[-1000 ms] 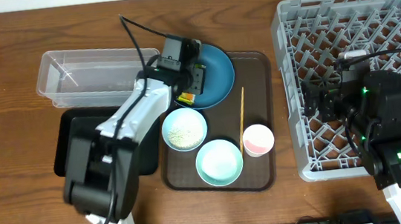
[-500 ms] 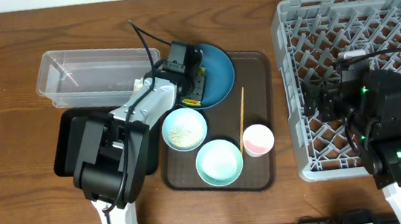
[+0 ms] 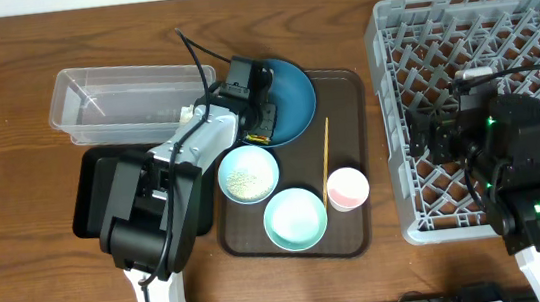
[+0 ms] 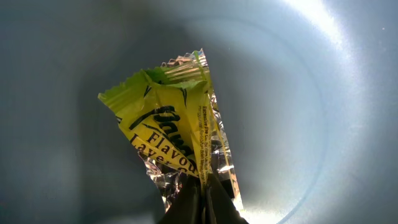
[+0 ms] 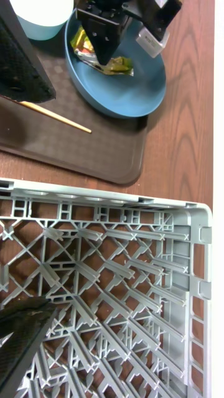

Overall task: Sort waste into correct bins and load items into the dishwasher rack
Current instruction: 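Carry the Pandan wrapper with the left gripper and drop it in the bin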

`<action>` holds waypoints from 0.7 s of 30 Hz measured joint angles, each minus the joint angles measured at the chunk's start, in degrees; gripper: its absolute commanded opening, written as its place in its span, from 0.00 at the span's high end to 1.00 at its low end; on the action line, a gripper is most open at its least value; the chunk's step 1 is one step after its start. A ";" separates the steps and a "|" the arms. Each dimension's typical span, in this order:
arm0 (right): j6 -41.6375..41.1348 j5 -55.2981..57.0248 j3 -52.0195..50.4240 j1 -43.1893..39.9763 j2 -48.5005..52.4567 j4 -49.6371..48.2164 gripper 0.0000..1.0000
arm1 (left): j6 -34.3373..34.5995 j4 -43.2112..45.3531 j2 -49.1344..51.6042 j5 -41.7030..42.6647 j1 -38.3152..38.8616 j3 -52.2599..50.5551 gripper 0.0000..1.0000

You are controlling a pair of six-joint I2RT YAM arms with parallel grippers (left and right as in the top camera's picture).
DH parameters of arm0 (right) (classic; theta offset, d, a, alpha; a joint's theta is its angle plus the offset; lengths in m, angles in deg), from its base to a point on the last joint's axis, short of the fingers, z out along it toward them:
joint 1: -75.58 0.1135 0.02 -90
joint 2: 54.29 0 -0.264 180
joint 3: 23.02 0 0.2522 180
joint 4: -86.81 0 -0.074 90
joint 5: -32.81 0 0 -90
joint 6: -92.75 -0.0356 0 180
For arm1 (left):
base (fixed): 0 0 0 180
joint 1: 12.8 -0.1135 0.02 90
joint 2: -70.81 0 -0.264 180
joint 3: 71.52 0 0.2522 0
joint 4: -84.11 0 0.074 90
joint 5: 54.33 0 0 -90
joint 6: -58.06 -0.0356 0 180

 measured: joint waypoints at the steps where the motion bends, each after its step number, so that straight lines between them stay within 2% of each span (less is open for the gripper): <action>1: 0.00 0.00 0.00 0.00 0.00 0.00 0.01 | -0.02 -0.24 -0.26 0.00 -0.02 0.00 0.94; 6: 0.00 0.02 0.00 0.00 0.00 -0.02 0.01 | 0.00 -1.14 -6.54 -1.27 -0.02 -0.37 0.94; 13: 0.00 0.04 0.00 0.00 0.00 -0.04 0.01 | -0.02 -2.03 -21.20 -9.99 -2.03 -0.35 0.92; 21: 0.00 0.04 0.00 0.00 0.00 -0.04 0.01 | 1.40 -5.77 -22.14 -14.73 -11.17 -0.31 0.89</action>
